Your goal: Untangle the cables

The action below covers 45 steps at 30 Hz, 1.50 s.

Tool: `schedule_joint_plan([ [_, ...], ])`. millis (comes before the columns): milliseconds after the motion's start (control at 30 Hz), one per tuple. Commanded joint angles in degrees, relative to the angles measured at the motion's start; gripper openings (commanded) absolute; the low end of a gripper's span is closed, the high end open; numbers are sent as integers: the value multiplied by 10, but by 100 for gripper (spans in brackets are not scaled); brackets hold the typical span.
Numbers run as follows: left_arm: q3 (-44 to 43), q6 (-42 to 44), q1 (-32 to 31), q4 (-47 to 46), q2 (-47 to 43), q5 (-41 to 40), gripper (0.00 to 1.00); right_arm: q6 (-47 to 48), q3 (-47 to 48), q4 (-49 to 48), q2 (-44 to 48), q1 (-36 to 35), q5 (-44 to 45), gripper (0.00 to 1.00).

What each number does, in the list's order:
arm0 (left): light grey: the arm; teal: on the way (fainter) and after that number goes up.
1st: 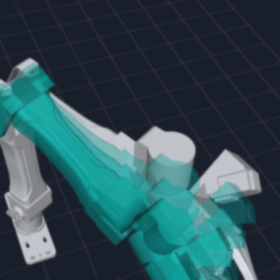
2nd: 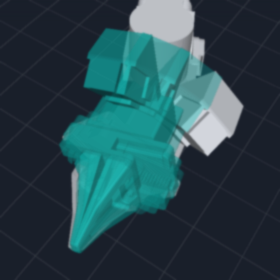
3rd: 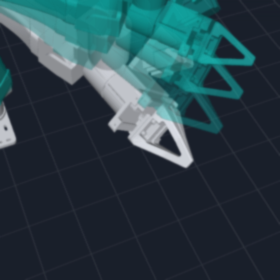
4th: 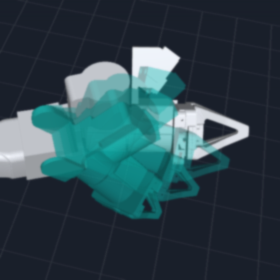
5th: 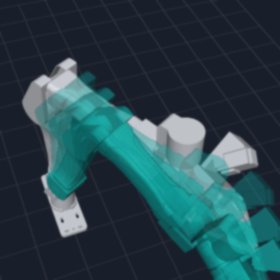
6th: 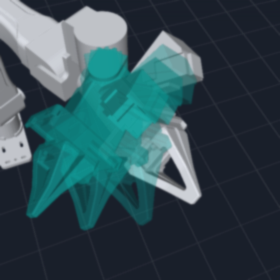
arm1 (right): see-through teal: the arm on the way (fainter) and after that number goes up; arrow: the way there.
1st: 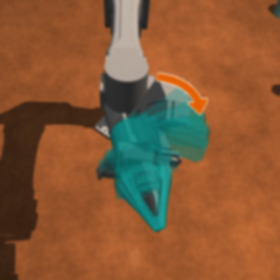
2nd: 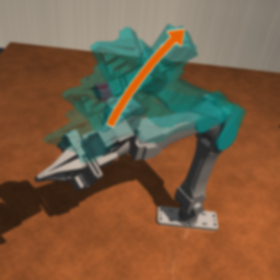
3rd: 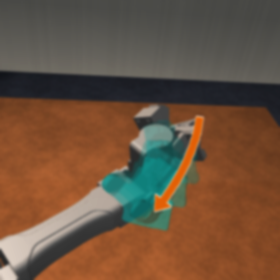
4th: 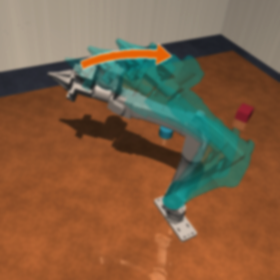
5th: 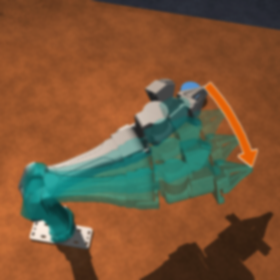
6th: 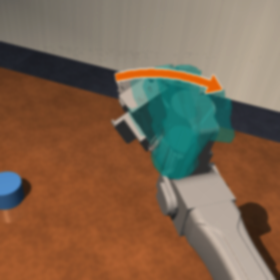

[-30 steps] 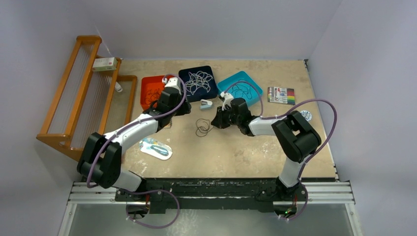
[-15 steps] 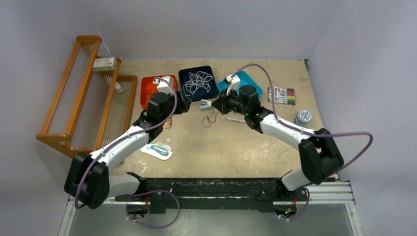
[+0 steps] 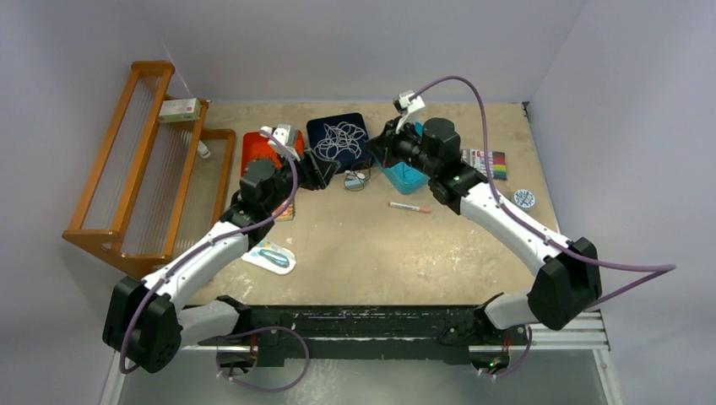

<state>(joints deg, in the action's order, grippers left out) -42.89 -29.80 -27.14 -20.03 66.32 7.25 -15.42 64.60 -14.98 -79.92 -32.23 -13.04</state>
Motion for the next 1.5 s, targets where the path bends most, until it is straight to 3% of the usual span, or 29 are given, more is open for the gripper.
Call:
schedule_joint_plan([
  [0, -33, 55, 0, -19, -21, 69, 51, -8, 78, 60, -17, -1, -22, 0],
  [233, -72, 89, -20, 20, 6, 109, 52, -16, 111, 98, -46, -1, -61, 0],
  [533, -108, 148, -74, 73, 46, 44, 52, -21, 135, 121, -60, -1, -109, 0],
  [733, -117, 161, -92, 74, 67, 25, 52, -22, 145, 131, -60, -1, -135, 0],
  [967, -117, 173, -95, 79, 70, -53, 51, -24, 151, 145, -59, -1, -148, 0],
  [1200, -118, 165, -95, 73, 74, -86, 41, -23, 154, 151, -60, -1, -177, 0],
  [1467, -116, 154, -95, 60, 82, -64, 35, -34, 151, 139, -59, -1, -196, 0],
])
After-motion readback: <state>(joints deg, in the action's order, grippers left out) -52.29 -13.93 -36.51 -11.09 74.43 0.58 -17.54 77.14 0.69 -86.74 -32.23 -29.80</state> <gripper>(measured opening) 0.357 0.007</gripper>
